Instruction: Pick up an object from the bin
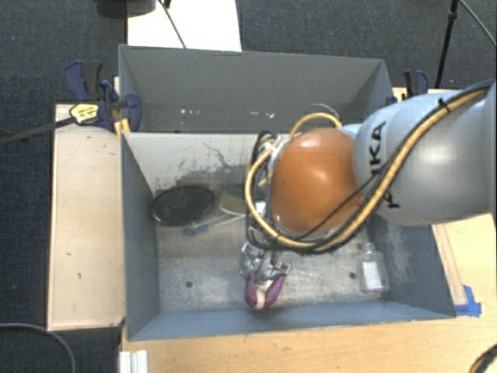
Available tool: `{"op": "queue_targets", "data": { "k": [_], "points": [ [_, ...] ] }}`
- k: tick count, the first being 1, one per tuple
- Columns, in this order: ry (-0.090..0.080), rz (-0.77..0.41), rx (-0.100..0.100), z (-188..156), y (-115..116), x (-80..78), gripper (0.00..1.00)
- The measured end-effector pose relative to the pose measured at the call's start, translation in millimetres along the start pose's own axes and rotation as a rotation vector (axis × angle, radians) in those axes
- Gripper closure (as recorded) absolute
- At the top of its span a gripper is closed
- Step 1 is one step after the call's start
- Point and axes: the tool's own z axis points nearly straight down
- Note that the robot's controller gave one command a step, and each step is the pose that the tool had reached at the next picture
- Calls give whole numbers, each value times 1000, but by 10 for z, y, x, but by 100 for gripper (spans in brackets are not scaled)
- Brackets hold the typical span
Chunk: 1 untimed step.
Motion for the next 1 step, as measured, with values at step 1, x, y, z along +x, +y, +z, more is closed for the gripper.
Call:
{"op": "queue_targets", "data": {
  "k": [1],
  "points": [
    [1,35,0,33,-8,55,100]
  ]
}}
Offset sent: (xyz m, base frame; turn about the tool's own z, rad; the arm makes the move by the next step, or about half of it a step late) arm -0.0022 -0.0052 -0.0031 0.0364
